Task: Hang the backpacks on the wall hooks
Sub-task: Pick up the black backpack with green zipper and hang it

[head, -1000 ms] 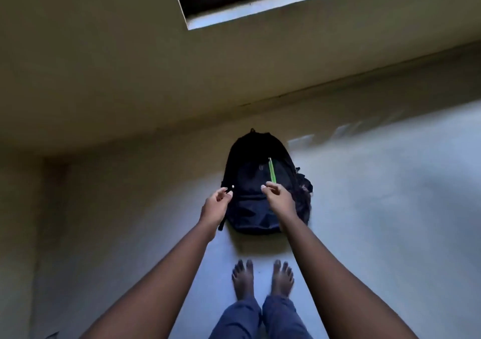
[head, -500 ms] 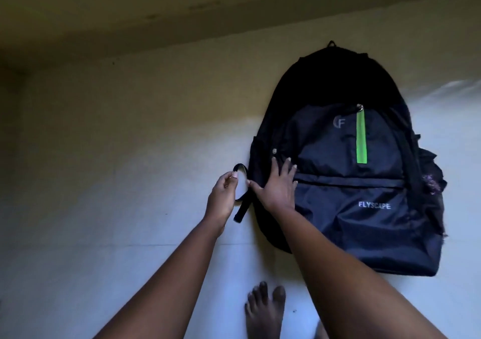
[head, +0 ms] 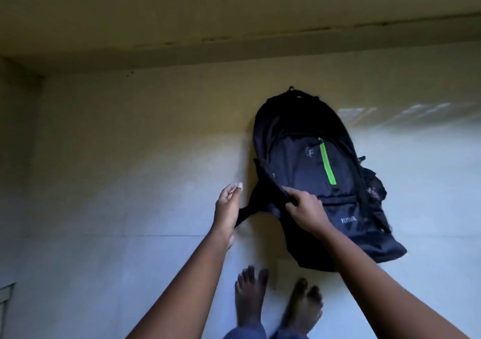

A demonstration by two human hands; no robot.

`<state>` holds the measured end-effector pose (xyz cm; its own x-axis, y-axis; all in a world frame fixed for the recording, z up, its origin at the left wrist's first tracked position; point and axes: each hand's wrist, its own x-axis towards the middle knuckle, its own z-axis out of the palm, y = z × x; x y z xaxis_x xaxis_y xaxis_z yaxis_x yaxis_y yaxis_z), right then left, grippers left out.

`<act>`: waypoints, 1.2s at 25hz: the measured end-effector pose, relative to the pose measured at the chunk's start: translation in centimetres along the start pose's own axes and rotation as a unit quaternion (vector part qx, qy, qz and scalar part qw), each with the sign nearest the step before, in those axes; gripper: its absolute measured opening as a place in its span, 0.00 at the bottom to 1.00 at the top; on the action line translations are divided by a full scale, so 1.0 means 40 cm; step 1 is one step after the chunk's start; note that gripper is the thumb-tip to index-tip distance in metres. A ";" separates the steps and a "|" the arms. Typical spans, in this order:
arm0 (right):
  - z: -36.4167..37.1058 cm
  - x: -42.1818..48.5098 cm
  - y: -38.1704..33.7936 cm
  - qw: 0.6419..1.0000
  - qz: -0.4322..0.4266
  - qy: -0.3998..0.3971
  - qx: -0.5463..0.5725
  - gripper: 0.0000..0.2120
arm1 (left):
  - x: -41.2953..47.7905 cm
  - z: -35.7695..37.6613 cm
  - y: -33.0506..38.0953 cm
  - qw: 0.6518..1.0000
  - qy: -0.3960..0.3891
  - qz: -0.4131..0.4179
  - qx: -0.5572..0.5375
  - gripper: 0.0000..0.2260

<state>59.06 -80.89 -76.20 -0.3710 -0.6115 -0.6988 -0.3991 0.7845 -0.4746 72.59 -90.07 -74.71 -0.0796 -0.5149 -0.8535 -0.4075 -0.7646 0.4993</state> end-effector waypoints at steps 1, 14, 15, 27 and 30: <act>-0.039 -0.047 -0.010 0.999 -0.010 -0.014 0.028 0.25 | -0.042 0.005 0.027 0.999 -0.007 -0.024 -0.024 0.20; -0.318 -0.644 -0.312 0.935 -0.054 0.021 0.351 0.12 | -0.641 -0.055 0.286 0.999 -0.001 0.021 -0.024 0.07; -0.332 -0.685 -0.338 0.922 -0.032 0.049 0.382 0.10 | -0.699 -0.078 0.284 0.999 -0.023 0.031 -0.033 0.07; -0.503 -0.901 -0.566 0.951 0.055 0.182 0.245 0.15 | -1.127 -0.179 0.335 0.971 -0.130 0.172 0.100 0.14; -0.542 -0.965 -0.541 0.959 -0.022 0.156 0.236 0.16 | -1.183 -0.197 0.397 0.973 -0.175 0.141 0.042 0.24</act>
<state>63.84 -76.51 -27.36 -0.6247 -0.5878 -0.5141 -0.0231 0.6720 -0.7402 77.07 -80.89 -25.22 -0.4990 -0.5248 -0.6896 -0.3962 -0.5696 0.7202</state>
